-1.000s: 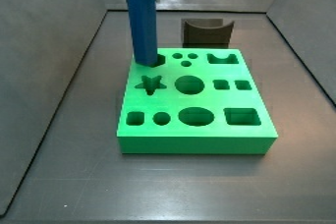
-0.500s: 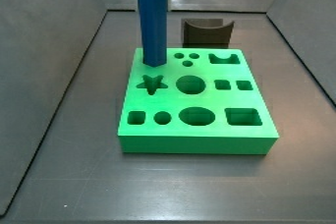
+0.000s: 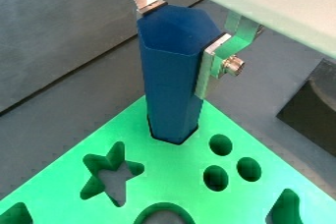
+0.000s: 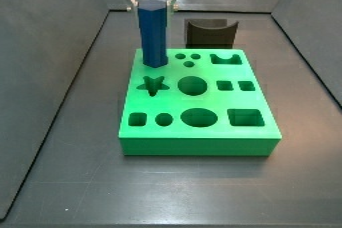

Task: Insert the hexagon object.

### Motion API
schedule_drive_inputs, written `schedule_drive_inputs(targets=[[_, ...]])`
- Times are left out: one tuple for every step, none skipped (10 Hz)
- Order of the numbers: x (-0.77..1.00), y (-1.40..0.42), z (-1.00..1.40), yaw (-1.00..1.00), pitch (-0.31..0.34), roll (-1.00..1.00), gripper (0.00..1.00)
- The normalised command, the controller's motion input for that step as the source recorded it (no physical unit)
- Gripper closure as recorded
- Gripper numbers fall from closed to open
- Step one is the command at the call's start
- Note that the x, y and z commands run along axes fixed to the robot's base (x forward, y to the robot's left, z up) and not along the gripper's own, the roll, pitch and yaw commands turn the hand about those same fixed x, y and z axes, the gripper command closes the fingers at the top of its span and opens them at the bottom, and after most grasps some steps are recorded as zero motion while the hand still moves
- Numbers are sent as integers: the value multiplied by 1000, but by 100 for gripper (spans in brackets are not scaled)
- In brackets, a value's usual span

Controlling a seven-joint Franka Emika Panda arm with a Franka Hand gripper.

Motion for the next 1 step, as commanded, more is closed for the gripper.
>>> schedule_drive_inputs(targets=[[0,0,0,0,0,7,100]])
